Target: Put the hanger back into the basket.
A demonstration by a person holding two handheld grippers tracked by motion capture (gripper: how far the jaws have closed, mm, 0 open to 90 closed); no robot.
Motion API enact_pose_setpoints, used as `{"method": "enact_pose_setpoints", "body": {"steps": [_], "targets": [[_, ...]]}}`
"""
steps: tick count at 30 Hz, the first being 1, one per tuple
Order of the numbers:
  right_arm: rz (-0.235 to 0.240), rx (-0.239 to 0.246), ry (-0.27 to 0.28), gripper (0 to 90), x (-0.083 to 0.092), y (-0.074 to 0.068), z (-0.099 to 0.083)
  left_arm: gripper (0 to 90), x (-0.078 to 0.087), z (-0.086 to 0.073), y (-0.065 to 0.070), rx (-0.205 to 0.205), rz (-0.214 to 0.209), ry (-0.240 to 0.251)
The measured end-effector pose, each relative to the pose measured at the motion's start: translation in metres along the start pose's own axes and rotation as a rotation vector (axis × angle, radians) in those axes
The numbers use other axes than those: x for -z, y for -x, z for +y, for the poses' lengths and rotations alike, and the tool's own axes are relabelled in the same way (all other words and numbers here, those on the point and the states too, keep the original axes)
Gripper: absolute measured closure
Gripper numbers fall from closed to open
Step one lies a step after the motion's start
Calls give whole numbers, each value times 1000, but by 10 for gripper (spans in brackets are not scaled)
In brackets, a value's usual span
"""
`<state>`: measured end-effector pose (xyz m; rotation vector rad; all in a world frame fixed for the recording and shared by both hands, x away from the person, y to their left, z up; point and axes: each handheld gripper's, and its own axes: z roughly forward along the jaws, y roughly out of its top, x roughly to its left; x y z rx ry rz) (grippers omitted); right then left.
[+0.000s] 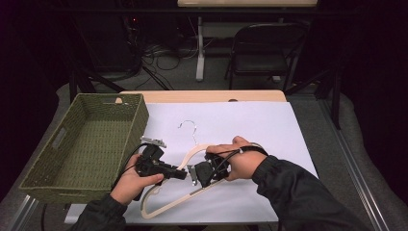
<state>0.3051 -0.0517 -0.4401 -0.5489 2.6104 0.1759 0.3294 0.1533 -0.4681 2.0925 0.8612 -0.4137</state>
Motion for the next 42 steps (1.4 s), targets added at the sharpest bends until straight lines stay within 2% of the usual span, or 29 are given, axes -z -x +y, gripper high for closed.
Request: {"method": "enact_pose_setpoints", "body": {"steps": [5, 6, 12, 14, 18, 27, 30, 35, 42], "targets": [[0, -6, 0, 856, -2, 0, 0, 868, 2, 1, 1, 1, -40, 3], [-2, 3, -8, 857, -2, 0, 1, 869, 2, 1, 2, -9, -29, -3], [24, -9, -8, 853, -3, 0, 2, 872, 2, 1, 4, 5, -31, -17], [23, -24, 1, 839, -5, 0, 2, 873, 2, 1, 5, -1, -20, -17], [14, -63, 0, 721, -6, 2, -1, 873, 2, 1, 5, 0, 1, -14], [-1, -130, 17, 619, -2, 5, -8, 874, 11, -1, 4, -2, 64, 35], [6, -165, 20, 595, -1, 6, -11, 874, 16, -1, 5, 0, 74, 55], [12, -181, 26, 546, 0, 8, -13, 873, 27, -2, 6, 11, 93, 103], [50, -221, 20, 481, -1, 9, -16, 873, 46, -4, 9, 13, 143, 147]]}}
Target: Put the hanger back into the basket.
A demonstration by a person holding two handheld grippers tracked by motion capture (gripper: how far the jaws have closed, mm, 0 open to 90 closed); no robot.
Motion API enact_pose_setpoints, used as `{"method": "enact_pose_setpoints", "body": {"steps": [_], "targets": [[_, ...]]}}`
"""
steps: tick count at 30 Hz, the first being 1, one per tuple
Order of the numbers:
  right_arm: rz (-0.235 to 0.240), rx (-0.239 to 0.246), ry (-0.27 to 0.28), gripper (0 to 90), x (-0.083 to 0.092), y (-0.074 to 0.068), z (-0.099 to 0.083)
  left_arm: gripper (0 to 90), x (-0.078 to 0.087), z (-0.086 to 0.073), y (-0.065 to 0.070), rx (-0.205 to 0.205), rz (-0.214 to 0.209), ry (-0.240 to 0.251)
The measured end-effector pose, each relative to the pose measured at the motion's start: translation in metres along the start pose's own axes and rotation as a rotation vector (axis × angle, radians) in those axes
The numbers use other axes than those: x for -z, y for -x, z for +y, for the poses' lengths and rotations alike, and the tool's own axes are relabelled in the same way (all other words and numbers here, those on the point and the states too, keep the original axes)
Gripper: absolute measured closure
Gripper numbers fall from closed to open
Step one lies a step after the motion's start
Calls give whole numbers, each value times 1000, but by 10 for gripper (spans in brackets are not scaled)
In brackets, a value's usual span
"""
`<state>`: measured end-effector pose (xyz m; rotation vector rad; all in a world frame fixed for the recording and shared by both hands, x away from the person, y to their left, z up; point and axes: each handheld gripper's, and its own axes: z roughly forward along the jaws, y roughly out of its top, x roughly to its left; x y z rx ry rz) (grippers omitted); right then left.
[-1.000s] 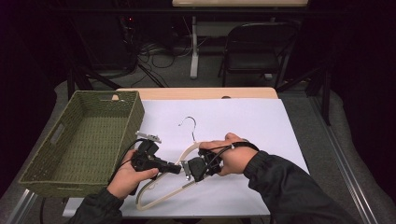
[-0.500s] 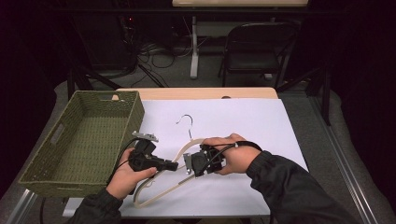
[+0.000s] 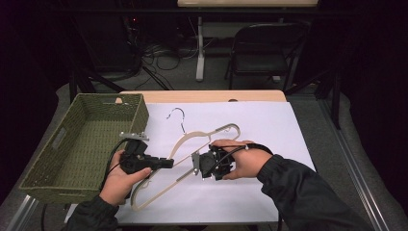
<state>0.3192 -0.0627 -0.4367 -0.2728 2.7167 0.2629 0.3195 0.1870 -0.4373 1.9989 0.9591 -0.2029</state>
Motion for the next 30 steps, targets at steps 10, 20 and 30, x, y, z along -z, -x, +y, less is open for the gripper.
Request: {"method": "enact_pose_setpoints", "body": {"steps": [10, 20, 30], "targets": [[50, -84, -24, 439, -1, 4, -5, 873, 24, 2, 1, -1, 55, 53], [65, -149, -46, 436, -2, 7, -10, 873, 54, 4, 1, 0, 106, 110], [97, -197, -55, 426, -5, 8, -21, 873, 100, 5, -2, -1, 183, 163]]}}
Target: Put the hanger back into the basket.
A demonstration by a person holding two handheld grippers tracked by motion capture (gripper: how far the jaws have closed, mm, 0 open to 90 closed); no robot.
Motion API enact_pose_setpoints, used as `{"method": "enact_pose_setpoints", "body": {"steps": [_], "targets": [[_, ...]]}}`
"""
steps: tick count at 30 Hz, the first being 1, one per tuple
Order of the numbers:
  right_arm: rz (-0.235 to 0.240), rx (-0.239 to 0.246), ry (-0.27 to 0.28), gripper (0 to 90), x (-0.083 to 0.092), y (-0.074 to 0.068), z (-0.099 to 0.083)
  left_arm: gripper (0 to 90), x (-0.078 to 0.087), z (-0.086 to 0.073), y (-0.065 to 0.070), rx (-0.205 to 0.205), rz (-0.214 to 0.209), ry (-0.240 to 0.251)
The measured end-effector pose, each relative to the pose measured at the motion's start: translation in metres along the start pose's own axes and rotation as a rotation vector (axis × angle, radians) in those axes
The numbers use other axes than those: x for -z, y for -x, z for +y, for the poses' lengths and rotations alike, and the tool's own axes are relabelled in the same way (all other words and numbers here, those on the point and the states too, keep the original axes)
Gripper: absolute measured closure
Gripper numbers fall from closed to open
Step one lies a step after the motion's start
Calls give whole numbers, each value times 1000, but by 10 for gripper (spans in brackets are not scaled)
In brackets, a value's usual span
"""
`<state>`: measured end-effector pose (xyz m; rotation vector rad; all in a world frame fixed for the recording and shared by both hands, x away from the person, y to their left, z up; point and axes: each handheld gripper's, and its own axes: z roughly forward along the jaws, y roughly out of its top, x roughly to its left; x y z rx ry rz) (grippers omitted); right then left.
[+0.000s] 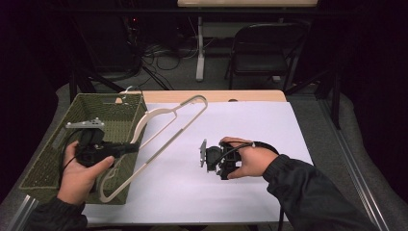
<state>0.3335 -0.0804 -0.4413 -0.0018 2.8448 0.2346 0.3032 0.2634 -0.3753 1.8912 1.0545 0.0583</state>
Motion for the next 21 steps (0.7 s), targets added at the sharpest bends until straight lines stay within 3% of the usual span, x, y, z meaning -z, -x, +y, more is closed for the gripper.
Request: {"method": "enact_pose_setpoints", "body": {"steps": [8, 13, 21], "targets": [[8, -29, -10, 426, -3, 1, -6, 873, 27, -2, -23, 31, 87, 21], [15, -36, -12, 427, -5, 2, -7, 873, 37, -4, -41, 64, 97, 30], [12, -43, -16, 429, -7, 4, -8, 873, 55, -5, -65, 72, 151, 39]]}}
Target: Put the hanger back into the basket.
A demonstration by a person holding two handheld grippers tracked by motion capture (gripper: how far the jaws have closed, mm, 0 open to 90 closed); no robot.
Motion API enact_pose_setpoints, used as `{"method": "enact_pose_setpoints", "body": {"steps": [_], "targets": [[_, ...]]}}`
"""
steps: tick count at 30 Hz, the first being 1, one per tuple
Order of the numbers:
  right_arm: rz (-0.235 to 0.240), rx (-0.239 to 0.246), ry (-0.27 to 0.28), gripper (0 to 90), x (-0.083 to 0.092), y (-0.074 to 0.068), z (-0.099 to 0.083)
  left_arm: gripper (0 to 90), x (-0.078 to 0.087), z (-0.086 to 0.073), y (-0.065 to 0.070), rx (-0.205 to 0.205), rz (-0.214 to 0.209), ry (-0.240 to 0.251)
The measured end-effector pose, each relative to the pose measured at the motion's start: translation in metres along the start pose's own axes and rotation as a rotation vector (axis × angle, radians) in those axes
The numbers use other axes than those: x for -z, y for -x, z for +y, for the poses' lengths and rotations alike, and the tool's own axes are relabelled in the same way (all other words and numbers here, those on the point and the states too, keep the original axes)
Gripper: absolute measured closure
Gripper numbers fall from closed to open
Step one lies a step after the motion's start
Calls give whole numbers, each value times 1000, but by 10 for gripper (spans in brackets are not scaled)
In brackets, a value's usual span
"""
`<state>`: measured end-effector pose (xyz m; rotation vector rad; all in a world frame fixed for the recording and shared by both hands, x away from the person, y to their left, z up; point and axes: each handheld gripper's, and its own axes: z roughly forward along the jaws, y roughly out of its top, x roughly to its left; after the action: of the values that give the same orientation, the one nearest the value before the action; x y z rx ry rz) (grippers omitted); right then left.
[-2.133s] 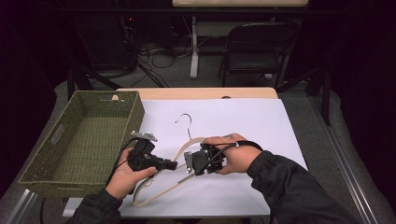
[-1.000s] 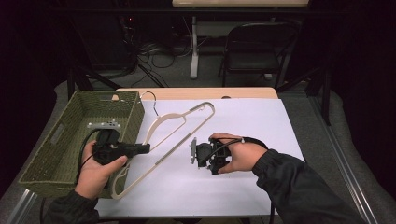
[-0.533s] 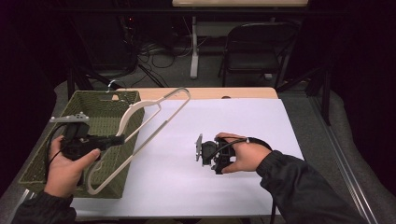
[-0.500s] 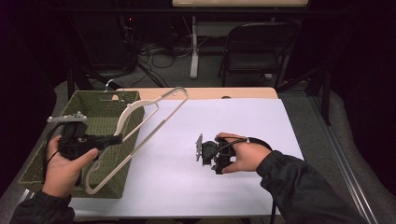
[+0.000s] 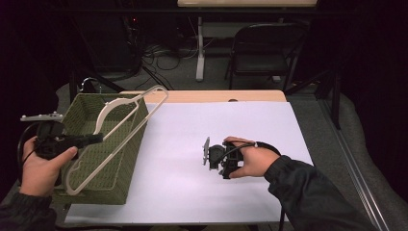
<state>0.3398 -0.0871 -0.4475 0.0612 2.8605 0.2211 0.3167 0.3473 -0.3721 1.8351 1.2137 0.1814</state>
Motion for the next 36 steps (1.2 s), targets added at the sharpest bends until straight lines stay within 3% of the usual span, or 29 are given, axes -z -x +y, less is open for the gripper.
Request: {"method": "enact_pose_setpoints", "body": {"steps": [7, 18, 28, 36], "targets": [[-1, -6, -2, 431, -1, 1, -1, 873, 10, -2, -14, -1, 61, 23], [-1, -16, 1, 433, -3, 2, -3, 873, 24, -5, -36, -33, 142, 15], [-1, -17, -11, 436, -5, 2, -2, 873, 28, -8, -64, -110, 110, -12], [2, -24, -10, 437, -8, 2, 2, 873, 28, -13, -87, -75, 69, -7]]}}
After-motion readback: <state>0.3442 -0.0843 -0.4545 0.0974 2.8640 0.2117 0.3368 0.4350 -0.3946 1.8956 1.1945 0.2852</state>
